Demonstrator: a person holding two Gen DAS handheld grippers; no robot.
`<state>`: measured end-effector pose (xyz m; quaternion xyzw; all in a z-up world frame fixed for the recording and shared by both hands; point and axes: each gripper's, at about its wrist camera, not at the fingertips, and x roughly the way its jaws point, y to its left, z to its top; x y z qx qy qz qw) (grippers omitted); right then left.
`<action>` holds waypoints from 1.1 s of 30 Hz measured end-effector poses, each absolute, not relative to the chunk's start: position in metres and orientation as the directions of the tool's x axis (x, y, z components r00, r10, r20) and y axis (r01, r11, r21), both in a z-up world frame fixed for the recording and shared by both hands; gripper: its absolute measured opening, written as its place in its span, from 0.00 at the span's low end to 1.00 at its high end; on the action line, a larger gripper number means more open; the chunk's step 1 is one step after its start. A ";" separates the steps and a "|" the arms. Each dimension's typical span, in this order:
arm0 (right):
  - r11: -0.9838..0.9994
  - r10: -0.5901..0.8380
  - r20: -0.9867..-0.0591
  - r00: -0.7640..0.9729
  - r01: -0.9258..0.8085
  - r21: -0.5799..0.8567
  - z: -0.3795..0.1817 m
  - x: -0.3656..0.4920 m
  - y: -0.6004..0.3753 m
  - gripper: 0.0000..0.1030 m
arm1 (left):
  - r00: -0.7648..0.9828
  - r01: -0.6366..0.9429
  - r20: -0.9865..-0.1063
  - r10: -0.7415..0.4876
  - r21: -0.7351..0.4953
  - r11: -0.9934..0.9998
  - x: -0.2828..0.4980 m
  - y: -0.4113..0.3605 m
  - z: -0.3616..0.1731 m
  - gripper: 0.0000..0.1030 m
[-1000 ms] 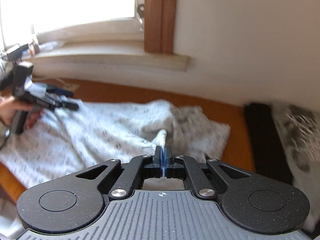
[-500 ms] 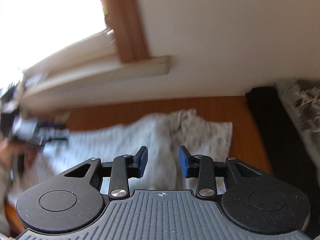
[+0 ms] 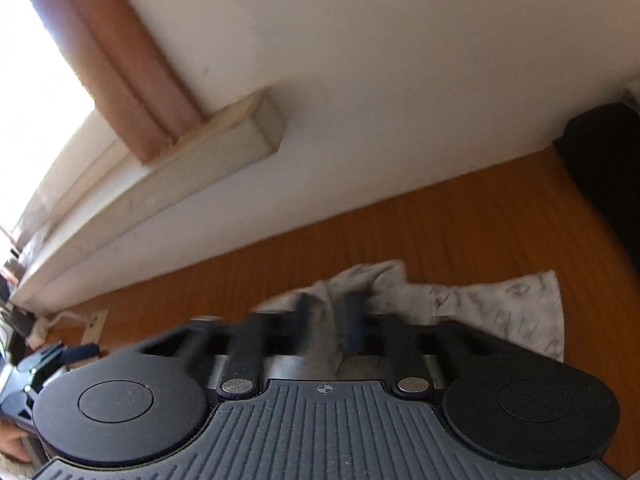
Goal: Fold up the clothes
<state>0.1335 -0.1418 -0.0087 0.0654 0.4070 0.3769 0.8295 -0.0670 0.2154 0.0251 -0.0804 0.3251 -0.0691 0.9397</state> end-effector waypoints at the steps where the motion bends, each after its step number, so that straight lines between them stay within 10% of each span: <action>1: 0.724 0.672 -0.592 0.445 -0.563 0.399 -0.002 0.133 -0.147 0.01 | 0.779 0.077 -0.600 -0.181 -0.195 0.978 -0.067 0.215 0.025 1.00; 6: 0.747 0.664 -0.484 0.570 -0.528 0.405 0.024 0.142 -0.175 0.01 | 0.779 0.076 -0.601 -0.179 -0.192 0.978 -0.068 0.213 0.025 1.00; 17: 0.666 0.663 -0.679 0.316 -0.662 0.343 0.004 0.105 -0.145 0.33 | 0.780 0.056 -0.605 -0.161 -0.189 0.980 -0.067 0.212 0.025 1.00; 19: 0.634 0.666 -0.684 0.298 -0.710 0.308 0.007 0.090 -0.145 0.06 | 0.779 0.056 -0.606 -0.160 -0.187 0.981 -0.067 0.211 0.025 1.00; 25: 0.504 0.724 -0.636 0.268 -0.835 0.222 0.029 0.041 -0.151 0.06 | 0.778 0.055 -0.608 -0.156 -0.180 0.982 -0.066 0.209 0.025 1.00; 33: 0.499 0.709 -0.674 0.209 -0.823 0.270 0.013 0.052 -0.161 0.42 | 0.778 0.053 -0.609 -0.155 -0.182 0.982 -0.065 0.210 0.024 1.00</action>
